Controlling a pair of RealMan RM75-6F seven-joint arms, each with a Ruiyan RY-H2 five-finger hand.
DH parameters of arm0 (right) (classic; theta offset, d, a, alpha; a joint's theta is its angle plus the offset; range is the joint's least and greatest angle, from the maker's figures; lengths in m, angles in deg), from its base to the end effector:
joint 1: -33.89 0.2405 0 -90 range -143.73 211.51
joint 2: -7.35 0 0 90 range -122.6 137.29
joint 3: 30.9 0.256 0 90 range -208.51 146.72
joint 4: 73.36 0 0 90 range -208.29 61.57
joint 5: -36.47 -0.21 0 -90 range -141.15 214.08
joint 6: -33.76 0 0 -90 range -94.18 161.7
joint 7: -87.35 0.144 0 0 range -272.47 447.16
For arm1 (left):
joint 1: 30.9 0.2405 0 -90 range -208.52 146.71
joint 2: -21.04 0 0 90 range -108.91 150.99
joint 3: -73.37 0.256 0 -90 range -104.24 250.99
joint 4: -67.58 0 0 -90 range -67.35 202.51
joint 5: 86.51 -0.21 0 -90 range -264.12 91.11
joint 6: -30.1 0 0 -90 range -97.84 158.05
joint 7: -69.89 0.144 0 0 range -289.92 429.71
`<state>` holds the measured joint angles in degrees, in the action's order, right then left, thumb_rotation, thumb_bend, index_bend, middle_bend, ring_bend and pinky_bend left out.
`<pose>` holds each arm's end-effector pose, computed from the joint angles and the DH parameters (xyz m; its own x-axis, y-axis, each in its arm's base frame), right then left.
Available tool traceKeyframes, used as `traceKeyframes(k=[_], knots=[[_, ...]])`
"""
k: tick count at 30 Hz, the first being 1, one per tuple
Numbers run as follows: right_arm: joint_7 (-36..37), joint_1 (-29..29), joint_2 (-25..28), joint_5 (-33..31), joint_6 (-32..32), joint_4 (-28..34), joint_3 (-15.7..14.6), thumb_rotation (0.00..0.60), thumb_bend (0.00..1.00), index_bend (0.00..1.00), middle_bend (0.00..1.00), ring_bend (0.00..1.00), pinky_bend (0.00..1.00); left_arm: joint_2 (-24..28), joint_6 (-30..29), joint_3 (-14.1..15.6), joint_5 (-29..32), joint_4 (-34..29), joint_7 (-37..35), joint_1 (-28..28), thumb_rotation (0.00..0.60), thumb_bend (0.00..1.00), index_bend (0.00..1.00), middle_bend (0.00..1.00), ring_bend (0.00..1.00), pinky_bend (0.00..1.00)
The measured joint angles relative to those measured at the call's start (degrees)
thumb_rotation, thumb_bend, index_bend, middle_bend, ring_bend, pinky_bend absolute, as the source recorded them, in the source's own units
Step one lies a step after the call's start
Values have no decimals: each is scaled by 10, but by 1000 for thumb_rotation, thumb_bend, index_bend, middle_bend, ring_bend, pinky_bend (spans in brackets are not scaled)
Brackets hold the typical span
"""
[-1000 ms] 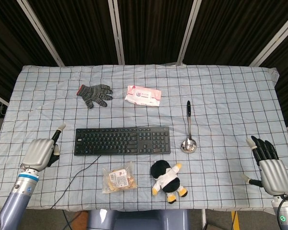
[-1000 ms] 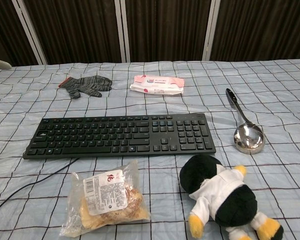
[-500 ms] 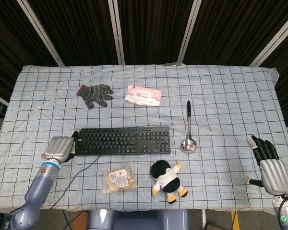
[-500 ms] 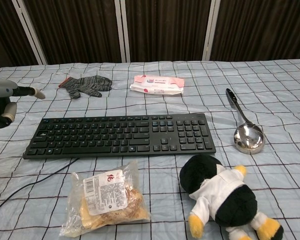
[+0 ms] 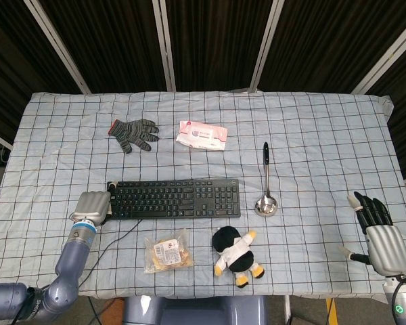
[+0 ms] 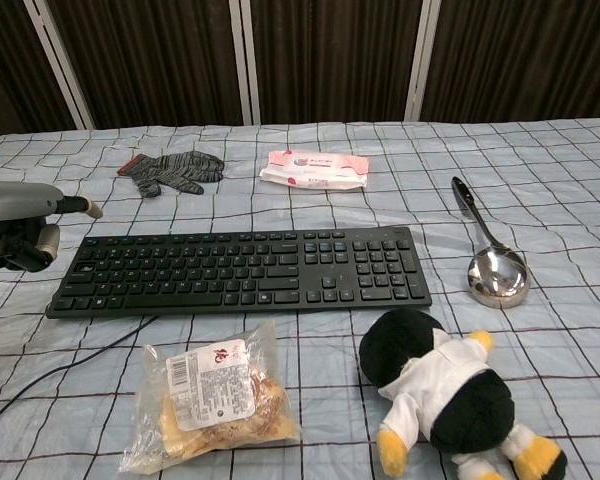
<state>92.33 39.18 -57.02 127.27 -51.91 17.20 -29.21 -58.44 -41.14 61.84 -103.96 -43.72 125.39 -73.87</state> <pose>-0.3055 -0.1790 0.1542 0.3469 -0.0152 0.9378 -0.9340 -0.0967 0.3440 -0.1744 0.2954 0.0248 0.4902 0.5255 0.6954 0.8104 0.0189 -0.5856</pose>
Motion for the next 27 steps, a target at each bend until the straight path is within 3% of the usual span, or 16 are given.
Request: traceKeyframes(k=[27], knots=[[7, 0, 1, -1, 0, 2, 1, 600, 52, 0, 0, 0, 0, -46, 22, 17, 42, 78, -25, -30, 600, 1000, 0, 837, 733, 617]])
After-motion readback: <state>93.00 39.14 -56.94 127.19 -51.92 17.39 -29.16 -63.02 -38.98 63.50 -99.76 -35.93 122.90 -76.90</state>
